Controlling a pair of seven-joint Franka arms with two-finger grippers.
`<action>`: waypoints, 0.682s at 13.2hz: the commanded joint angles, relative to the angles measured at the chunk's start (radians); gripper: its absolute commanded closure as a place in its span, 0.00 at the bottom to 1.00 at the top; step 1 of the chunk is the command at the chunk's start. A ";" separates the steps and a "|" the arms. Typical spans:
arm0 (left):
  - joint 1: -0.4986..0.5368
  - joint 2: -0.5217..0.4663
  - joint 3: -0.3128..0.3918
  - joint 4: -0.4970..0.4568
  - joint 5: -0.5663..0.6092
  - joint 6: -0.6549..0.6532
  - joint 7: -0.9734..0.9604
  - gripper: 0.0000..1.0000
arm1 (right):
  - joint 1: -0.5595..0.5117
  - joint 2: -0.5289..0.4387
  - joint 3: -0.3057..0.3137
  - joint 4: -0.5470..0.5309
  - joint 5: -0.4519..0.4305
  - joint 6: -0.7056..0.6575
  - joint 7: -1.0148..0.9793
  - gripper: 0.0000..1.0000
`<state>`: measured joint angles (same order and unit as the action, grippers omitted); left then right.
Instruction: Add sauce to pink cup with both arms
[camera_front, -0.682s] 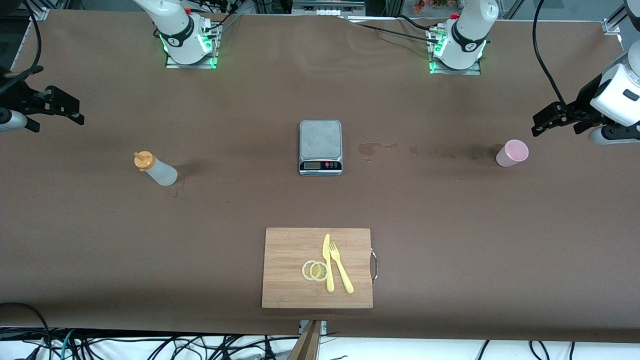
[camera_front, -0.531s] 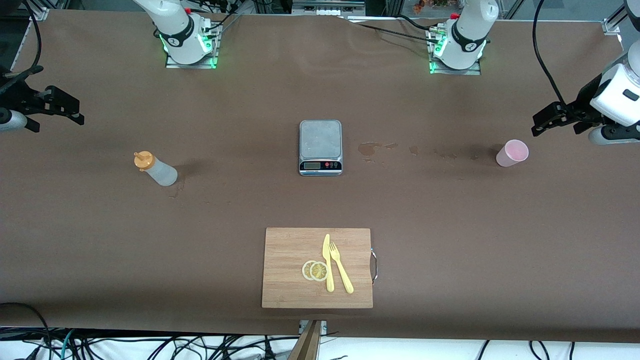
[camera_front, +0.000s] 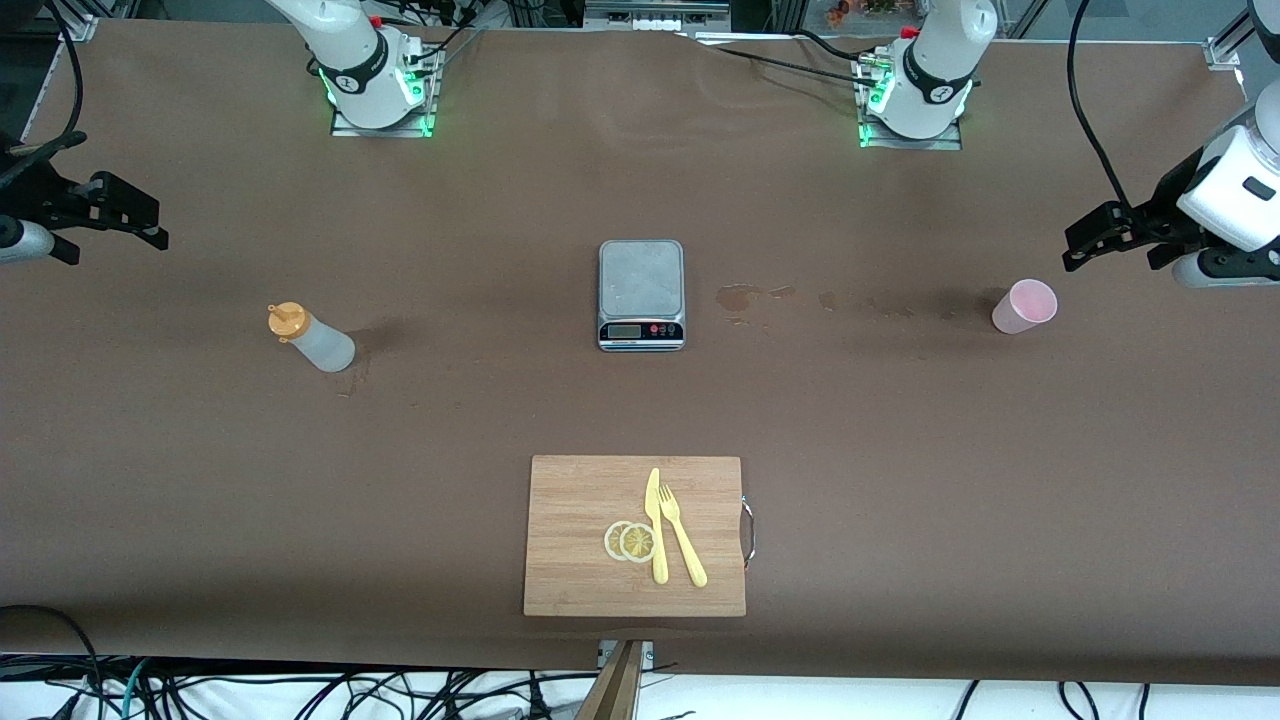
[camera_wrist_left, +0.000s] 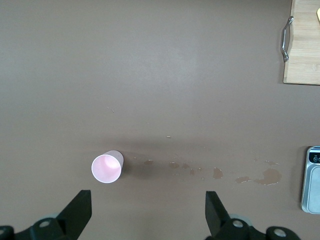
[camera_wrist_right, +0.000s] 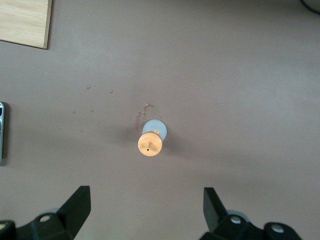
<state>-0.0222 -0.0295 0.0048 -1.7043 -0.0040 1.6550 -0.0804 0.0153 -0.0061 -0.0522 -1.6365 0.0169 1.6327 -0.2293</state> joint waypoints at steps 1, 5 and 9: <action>0.008 0.005 -0.003 0.018 0.010 -0.009 0.013 0.00 | -0.003 0.006 0.002 0.020 0.011 -0.005 0.005 0.00; 0.007 0.020 -0.003 0.038 0.016 -0.014 0.016 0.00 | -0.003 0.006 0.000 0.018 0.011 -0.005 0.005 0.00; 0.007 0.025 -0.006 0.061 0.019 -0.058 0.014 0.00 | -0.003 0.006 0.000 0.018 0.012 -0.005 0.004 0.00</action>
<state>-0.0218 -0.0266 0.0056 -1.6920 -0.0040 1.6422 -0.0803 0.0153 -0.0061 -0.0522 -1.6365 0.0169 1.6327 -0.2293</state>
